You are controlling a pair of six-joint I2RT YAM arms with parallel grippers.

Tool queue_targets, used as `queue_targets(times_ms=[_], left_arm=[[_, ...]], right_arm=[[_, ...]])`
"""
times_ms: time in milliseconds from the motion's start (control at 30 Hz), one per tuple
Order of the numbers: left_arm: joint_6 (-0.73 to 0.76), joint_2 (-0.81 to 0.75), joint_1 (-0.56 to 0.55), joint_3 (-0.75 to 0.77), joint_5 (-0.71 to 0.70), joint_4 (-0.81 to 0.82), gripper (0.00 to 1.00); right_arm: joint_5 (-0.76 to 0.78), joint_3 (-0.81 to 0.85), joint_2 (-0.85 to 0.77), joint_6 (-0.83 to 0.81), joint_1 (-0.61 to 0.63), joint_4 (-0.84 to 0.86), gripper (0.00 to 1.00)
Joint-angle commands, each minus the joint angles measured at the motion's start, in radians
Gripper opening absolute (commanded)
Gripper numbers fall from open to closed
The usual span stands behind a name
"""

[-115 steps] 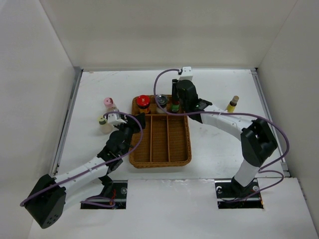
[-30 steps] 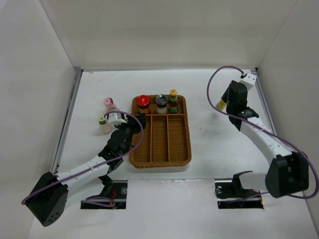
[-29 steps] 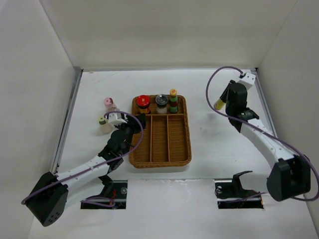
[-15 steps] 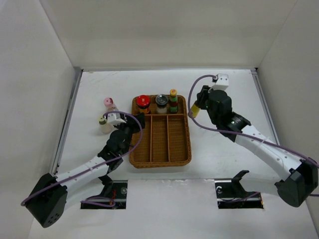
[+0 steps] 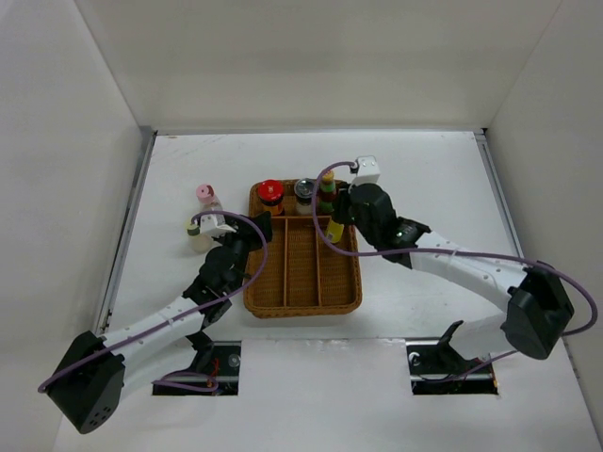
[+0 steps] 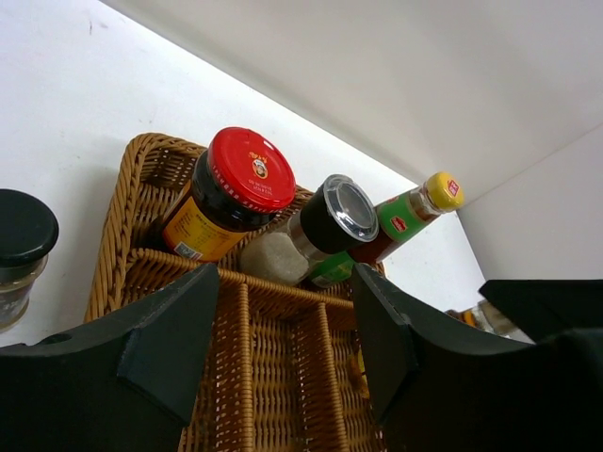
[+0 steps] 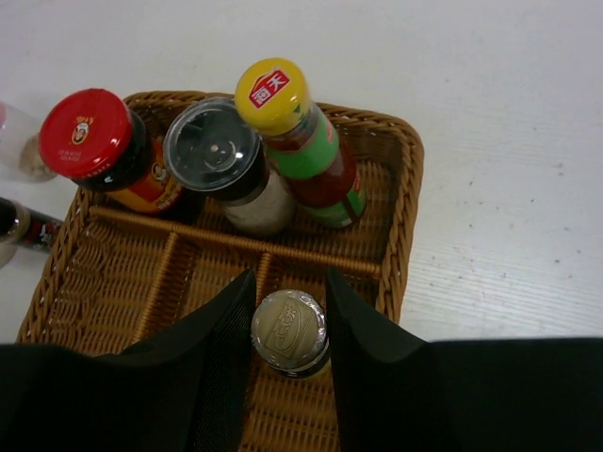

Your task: Organize the condiment bottles

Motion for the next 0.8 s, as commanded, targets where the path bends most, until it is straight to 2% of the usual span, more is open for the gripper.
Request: queue_targets(times_ms=[0, 333, 600, 767], left_arm=[[0.017, -0.020, 0.005, -0.006, -0.017, 0.048, 0.57], [0.040, -0.016, 0.007, 0.000, -0.043, 0.046, 0.57], [0.068, -0.065, 0.007, 0.011, -0.107, 0.002, 0.57], [0.077, -0.157, 0.010, 0.028, -0.150, -0.090, 0.57]], right_arm=[[-0.004, -0.002, 0.017, -0.009, 0.019, 0.196, 0.27], [0.119, -0.036, 0.123, -0.115, 0.065, 0.296, 0.30], [0.167, -0.086, 0.132, -0.160, 0.124, 0.385, 0.55], [0.162, -0.105, 0.098, -0.168, 0.127, 0.399, 0.61]])
